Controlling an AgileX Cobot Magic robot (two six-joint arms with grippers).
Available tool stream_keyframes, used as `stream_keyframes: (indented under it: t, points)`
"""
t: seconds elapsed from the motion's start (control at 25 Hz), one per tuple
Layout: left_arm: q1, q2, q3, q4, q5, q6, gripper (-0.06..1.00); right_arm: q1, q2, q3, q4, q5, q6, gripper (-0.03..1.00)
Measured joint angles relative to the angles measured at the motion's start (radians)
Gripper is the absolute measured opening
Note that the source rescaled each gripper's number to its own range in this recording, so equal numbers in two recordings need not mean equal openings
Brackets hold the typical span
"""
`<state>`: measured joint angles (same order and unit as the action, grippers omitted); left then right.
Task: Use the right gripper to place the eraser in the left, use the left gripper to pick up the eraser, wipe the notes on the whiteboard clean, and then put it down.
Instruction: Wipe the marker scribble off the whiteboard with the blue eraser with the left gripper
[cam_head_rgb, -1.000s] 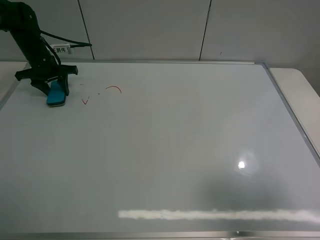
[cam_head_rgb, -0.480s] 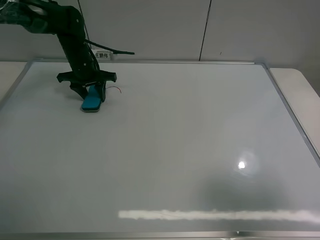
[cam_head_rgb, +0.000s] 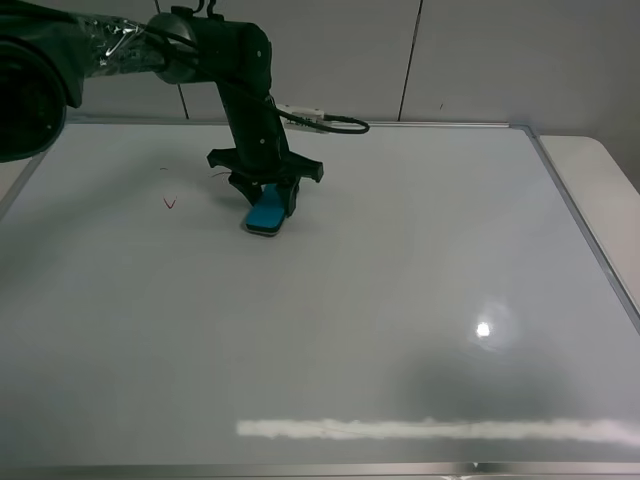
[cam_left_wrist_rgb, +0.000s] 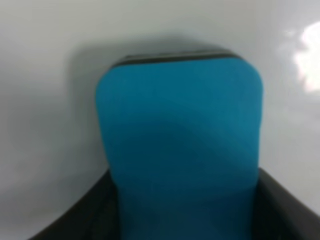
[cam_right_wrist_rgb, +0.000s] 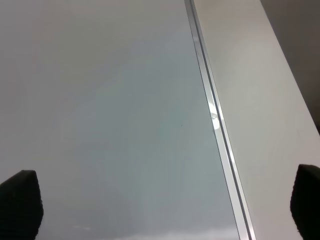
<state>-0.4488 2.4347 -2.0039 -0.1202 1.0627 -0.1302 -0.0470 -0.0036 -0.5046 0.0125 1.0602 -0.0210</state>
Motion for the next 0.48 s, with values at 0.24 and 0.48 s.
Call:
stream_keyframes:
  t: [0.24, 0.48]
  points:
    - [0.078, 0.08, -0.151, -0.005, 0.048, 0.0, 0.02, 0.0, 0.0, 0.0, 0.0, 0.0, 0.0, 1.0]
    - [0.21, 0.115, -0.217, 0.057, 0.094, 0.0, 0.02, 0.0, 0.0, 0.0, 0.0, 0.0, 0.0, 1.0]
